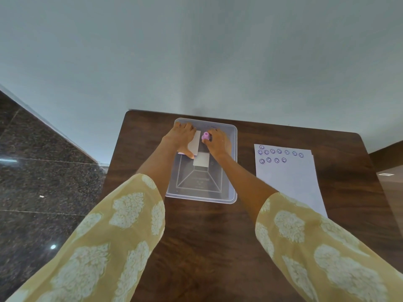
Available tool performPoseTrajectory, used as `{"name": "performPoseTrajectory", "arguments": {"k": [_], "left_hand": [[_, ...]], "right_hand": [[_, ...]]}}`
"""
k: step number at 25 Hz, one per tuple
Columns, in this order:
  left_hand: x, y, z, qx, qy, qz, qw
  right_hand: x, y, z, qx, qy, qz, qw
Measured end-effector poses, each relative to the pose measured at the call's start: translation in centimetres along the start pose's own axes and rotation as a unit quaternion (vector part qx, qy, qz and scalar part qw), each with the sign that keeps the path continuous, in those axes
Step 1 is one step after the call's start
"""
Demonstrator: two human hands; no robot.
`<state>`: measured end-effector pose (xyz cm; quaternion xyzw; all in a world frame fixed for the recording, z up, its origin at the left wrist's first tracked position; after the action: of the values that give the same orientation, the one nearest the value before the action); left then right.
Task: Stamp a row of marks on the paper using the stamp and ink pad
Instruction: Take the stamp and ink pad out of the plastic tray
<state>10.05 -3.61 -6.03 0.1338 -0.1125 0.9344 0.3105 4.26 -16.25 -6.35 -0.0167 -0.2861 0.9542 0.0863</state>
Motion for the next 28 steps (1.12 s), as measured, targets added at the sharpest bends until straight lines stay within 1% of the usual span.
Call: {"name": "performPoseTrajectory", "arguments": {"k": [4,7,9,11,13,15,17,19,23,25,28], "left_hand": [[-0.1,0.8,0.7,-0.043,-0.017,0.003,0.999],[0.3,1.1,1.0,-0.037,-0.005,0.012,0.999],[1.2,1.8,1.2,-0.024,0.025,0.018,0.999],[2.2,3.4,1.7,-0.011,0.052,0.016,0.998],[3.2,5.7,2.8,-0.003,0.079,0.008,0.997],[4.0,8.1,4.2,0.006,0.104,-0.002,0.995],[5.1,11.1,5.5,0.012,0.125,-0.016,0.992],[6.3,14.6,6.2,0.014,0.133,-0.033,0.990],[8.7,21.5,6.0,0.031,0.131,-0.058,0.989],[9.9,25.0,5.0,0.033,0.114,-0.073,0.990],[11.7,29.4,2.6,0.033,0.079,-0.087,0.992]], "right_hand": [[0.5,0.0,0.3,-0.015,0.010,0.004,1.000],[1.5,-0.5,1.0,-0.063,0.035,0.007,0.997],[3.1,-0.5,2.1,-0.115,0.081,0.008,0.990],[5.8,0.5,3.7,-0.166,0.155,-0.006,0.974],[9.0,2.4,5.4,-0.187,0.211,-0.020,0.959],[12.0,4.8,7.2,-0.176,0.225,-0.035,0.958],[15.0,7.7,9.5,-0.182,0.239,-0.068,0.952],[18.1,10.7,11.6,-0.173,0.238,-0.095,0.951],[23.8,15.0,13.7,-0.131,0.185,-0.113,0.967],[26.2,16.4,13.9,-0.124,0.166,-0.112,0.972],[29.3,17.8,13.5,-0.122,0.163,-0.120,0.972]]}}
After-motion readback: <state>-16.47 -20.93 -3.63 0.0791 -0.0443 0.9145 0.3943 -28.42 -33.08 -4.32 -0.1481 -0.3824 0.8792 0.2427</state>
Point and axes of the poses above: each hand's wrist, its own x-axis away from the middle knuckle, its own z-axis out of the back of the hand, y = z × x, the point moved 3 cm from there along -x, towards the middle knuckle, and after that the axes turned 12 degrees about z, right-handed, at the moved point
